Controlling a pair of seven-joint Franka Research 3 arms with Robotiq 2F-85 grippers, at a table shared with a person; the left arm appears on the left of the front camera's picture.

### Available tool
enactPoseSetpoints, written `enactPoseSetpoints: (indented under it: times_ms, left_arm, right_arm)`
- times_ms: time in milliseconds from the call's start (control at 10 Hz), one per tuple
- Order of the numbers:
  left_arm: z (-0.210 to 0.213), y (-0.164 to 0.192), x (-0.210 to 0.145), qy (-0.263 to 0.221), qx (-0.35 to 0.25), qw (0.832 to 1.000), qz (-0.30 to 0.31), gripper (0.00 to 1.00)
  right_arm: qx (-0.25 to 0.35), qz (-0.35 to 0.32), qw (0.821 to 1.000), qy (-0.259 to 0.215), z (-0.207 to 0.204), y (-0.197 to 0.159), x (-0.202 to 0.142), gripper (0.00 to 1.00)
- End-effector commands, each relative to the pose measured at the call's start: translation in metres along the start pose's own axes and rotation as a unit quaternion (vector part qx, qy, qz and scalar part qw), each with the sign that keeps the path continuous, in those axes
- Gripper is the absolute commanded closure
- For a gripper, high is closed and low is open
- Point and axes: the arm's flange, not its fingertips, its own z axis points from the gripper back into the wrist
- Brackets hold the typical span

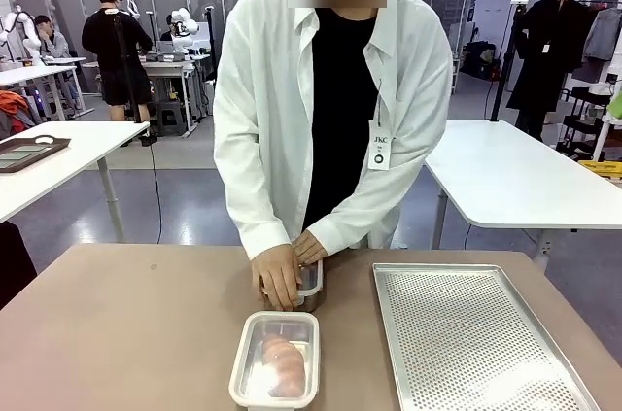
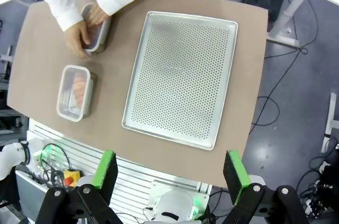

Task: Place the bread into the airtight container.
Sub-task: Pick up a Butter Roll and place it into an empty Airtight Container.

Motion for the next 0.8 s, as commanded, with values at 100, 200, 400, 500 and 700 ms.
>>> enactPoseSetpoints:
  times_ms: [100, 200, 400, 500, 700]
  left_arm:
    - [0.0003, -0.001, 0.0, -0.001, -0.005, 1.0, -0.007, 0.0]
    - [0.0003, -0.001, 0.0, -0.001, -0.005, 1.0, -0.007, 0.0]
    - [0.0003, -0.001, 0.0, -0.001, -0.005, 1.0, -0.007, 0.0]
    - [0.0003, -0.001, 0.0, -0.001, -0.005, 1.0, -0.007, 0.0]
    - [0.0003, -0.001, 0.0, -0.001, -0.005, 1.0, -0.007, 0.0]
  right_arm:
    - [0.001, -0.002, 1.0, 0.0, 0.0021, -0.0008, 0.0006, 0.0]
    - [0.001, -0.002, 1.0, 0.0, 0.0021, -0.0008, 0.0006, 0.0]
    - [0.001, -0.002, 1.0, 0.0, 0.0021, -0.0008, 0.0006, 0.0]
    - [0.001, -0.002, 1.0, 0.0, 0.0021, -0.0008, 0.0006, 0.0]
    - [0.001, -0.002, 1.0, 0.0, 0.0021, -0.0008, 0.0006, 0.0]
